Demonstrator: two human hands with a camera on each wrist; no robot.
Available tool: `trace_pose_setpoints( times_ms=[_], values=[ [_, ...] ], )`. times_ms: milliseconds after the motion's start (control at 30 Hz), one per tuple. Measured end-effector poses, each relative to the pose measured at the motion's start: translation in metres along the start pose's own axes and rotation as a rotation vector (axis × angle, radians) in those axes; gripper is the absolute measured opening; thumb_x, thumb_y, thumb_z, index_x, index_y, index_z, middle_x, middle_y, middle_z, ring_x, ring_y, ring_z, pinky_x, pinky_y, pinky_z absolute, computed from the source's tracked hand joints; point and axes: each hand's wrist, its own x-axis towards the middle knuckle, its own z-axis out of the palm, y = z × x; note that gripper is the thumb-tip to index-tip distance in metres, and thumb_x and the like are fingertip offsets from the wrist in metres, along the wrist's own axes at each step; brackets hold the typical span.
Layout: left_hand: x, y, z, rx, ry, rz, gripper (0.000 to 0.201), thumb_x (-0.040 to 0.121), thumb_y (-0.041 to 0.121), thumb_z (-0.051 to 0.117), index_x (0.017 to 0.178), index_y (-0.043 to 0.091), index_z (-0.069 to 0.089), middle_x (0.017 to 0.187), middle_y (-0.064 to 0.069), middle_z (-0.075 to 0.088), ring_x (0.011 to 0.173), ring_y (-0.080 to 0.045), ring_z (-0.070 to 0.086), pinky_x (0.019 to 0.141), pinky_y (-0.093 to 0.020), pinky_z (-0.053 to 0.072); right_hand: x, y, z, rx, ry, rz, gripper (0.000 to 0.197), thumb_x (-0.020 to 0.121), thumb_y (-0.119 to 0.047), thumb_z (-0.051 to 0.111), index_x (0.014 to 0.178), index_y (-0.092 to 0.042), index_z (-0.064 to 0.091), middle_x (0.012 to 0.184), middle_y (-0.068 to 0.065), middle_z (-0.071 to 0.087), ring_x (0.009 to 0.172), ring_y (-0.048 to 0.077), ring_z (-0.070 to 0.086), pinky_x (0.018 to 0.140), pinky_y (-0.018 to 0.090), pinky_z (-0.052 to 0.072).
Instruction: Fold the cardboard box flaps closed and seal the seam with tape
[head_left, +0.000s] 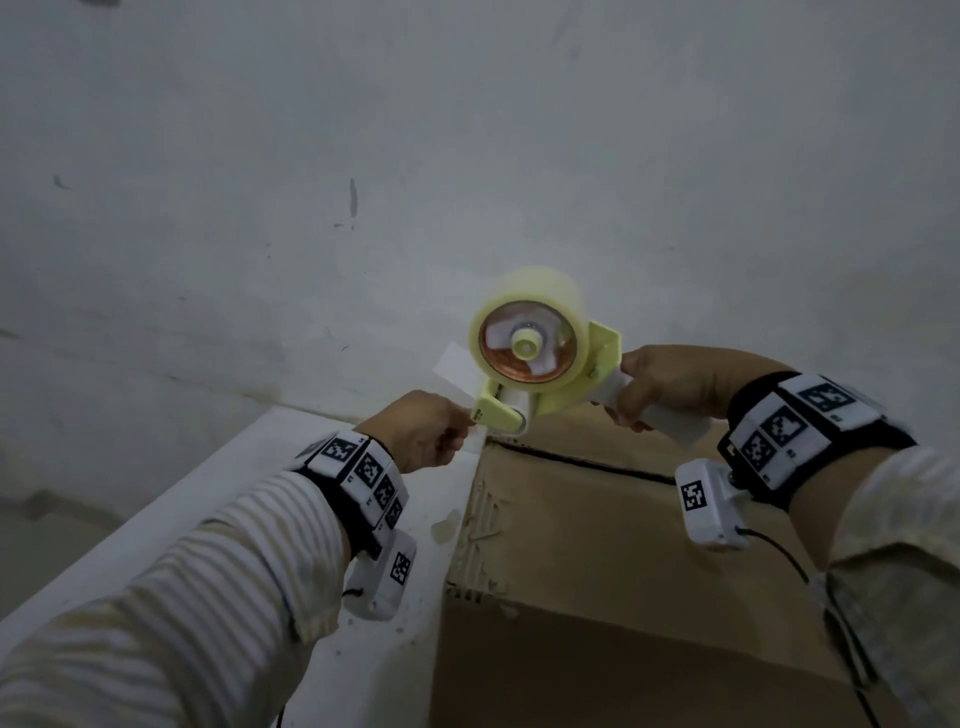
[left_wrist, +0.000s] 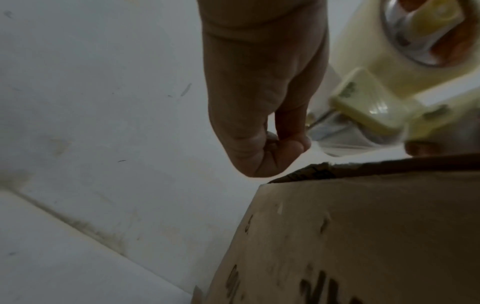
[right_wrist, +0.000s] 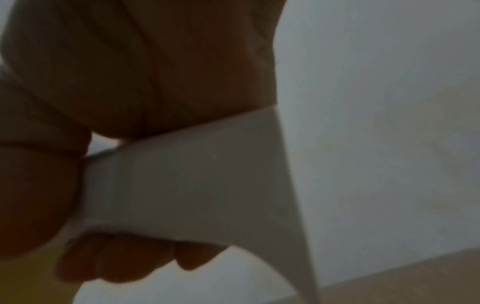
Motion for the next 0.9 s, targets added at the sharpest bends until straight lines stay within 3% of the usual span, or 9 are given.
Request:
trace_pose_setpoints(
  times_ms=[167,267,367,567,700,800,867,900],
  values=[
    [-0.003,-0.004,0.002,0.045,-0.006,0.004,0.01,0.095,0.007,0.052,0.085,0.004,0.054,0.063,-0.006,0.041,0.054,-0.015,0.035,0.05,-0.024,0.032,-0.006,0.009,-0.007,-0.026,0.037,0.034,0.012,0.052,-0.004,0.061,0.062,-0.008,0.057,0.064,0.017,0.056,0.055,0.025,0.051,0.058,0.032,0.043],
    [-0.003,-0.003,0.005,0.064,-0.004,0.02,0.017,0.095,0.008,0.052,0.079,0.006,0.052,0.063,-0.006,0.041,0.053,-0.016,0.035,0.05,-0.024,0.032,-0.005,0.012,-0.007,-0.023,0.053,0.05,0.015,0.051,-0.003,0.061,0.066,-0.007,0.058,0.067,0.019,0.057,0.057,0.026,0.052,0.058,0.033,0.043],
    [-0.002,-0.005,0.006,0.058,0.013,0.006,0.014,0.096,0.007,0.05,0.082,0.005,0.053,0.063,-0.007,0.041,0.053,-0.016,0.035,0.05,-0.024,0.032,-0.005,0.013,-0.003,-0.046,0.059,0.068,0.015,0.051,-0.004,0.062,0.066,-0.008,0.06,0.066,0.018,0.058,0.059,0.026,0.053,0.06,0.034,0.043],
    [0.003,-0.023,0.009,0.059,0.014,-0.064,0.025,0.097,0.007,0.047,0.074,0.006,0.055,0.061,-0.007,0.041,0.052,-0.016,0.034,0.05,-0.025,0.031,-0.002,0.007,0.01,-0.136,0.033,0.114,0.02,0.07,0.008,0.059,0.059,-0.008,0.057,0.058,0.012,0.055,0.053,0.023,0.049,0.051,0.023,0.039],
    [0.011,-0.034,0.011,0.019,0.003,-0.082,0.028,0.097,0.011,0.051,0.07,0.006,0.055,0.065,-0.01,0.045,0.053,-0.019,0.034,0.051,-0.026,0.032,0.005,0.008,0.017,-0.166,0.025,0.156,0.024,0.068,0.01,0.058,0.053,-0.009,0.057,0.065,0.012,0.056,0.061,0.024,0.049,0.05,0.023,0.038],
    [0.013,-0.04,0.013,-0.012,-0.005,-0.063,0.024,0.095,0.018,0.056,0.093,-0.006,0.061,0.086,-0.02,0.056,0.072,-0.027,0.048,0.065,-0.034,0.045,0.007,0.008,0.019,-0.18,0.009,0.174,0.02,0.066,0.011,0.058,0.057,-0.007,0.058,0.071,0.013,0.057,0.068,0.024,0.05,0.055,0.024,0.038],
    [0.019,-0.047,0.012,-0.029,-0.023,-0.06,0.035,0.094,0.021,0.057,0.109,-0.01,0.059,0.096,-0.022,0.058,0.082,-0.03,0.051,0.077,-0.039,0.048,0.008,0.008,0.021,-0.202,-0.007,0.184,0.014,0.066,0.01,0.058,0.066,-0.004,0.059,0.069,0.012,0.056,0.067,0.024,0.049,0.057,0.026,0.039],
    [0.019,-0.048,0.013,-0.036,-0.035,-0.052,0.035,0.094,0.023,0.056,0.11,-0.009,0.058,0.097,-0.022,0.059,0.084,-0.031,0.051,0.079,-0.039,0.047,0.009,0.009,0.022,-0.201,-0.011,0.189,0.014,0.066,0.011,0.057,0.068,-0.003,0.058,0.066,0.011,0.055,0.065,0.024,0.048,0.057,0.027,0.039]
  ],
)
